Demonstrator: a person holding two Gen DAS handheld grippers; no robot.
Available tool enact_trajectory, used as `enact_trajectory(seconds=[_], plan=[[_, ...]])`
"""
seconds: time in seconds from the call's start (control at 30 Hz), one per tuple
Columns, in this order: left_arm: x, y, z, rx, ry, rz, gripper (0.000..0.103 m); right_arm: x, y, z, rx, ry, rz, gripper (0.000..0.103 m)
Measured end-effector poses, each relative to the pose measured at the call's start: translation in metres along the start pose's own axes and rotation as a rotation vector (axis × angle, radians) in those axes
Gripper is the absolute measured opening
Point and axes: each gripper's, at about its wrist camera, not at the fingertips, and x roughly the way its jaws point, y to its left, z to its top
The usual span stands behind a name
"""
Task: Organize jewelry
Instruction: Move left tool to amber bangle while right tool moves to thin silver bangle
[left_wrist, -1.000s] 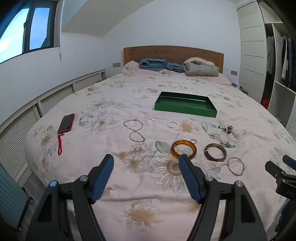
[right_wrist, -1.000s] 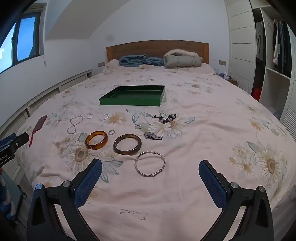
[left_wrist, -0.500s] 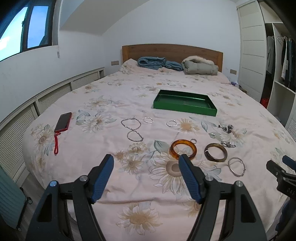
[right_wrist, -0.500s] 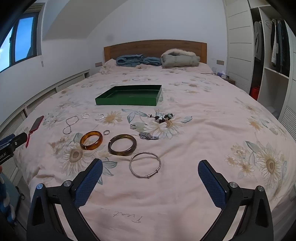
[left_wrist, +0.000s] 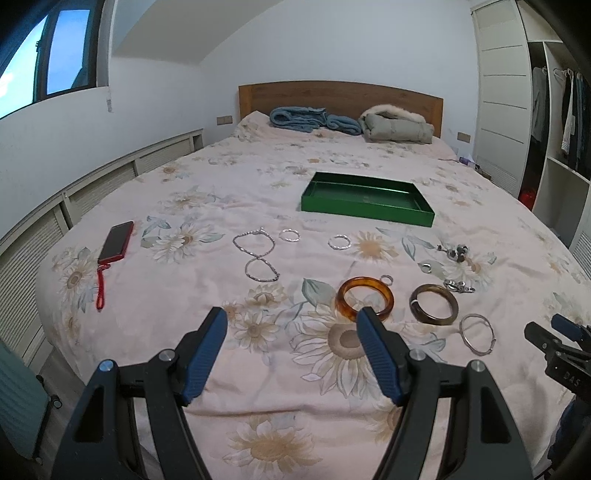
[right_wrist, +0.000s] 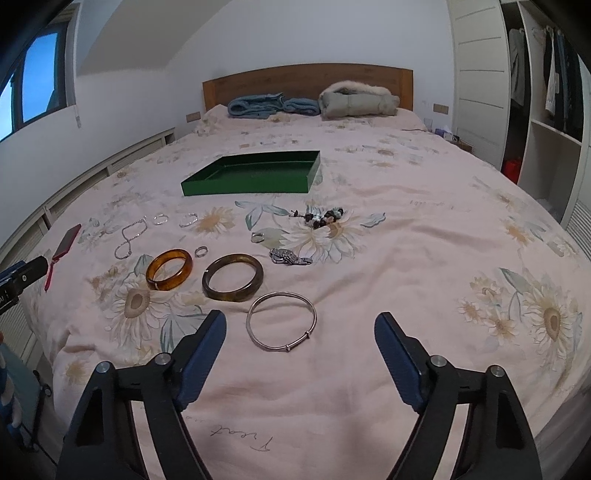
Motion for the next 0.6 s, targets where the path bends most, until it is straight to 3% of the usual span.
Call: enact_trajectory(seconds=[0.6], plan=[[0.089, -0.018, 0.011, 0.012, 0.145, -0.075, 0.07, 0.075, -0.009, 0.006, -0.003, 0.162, 0.06, 0.041]])
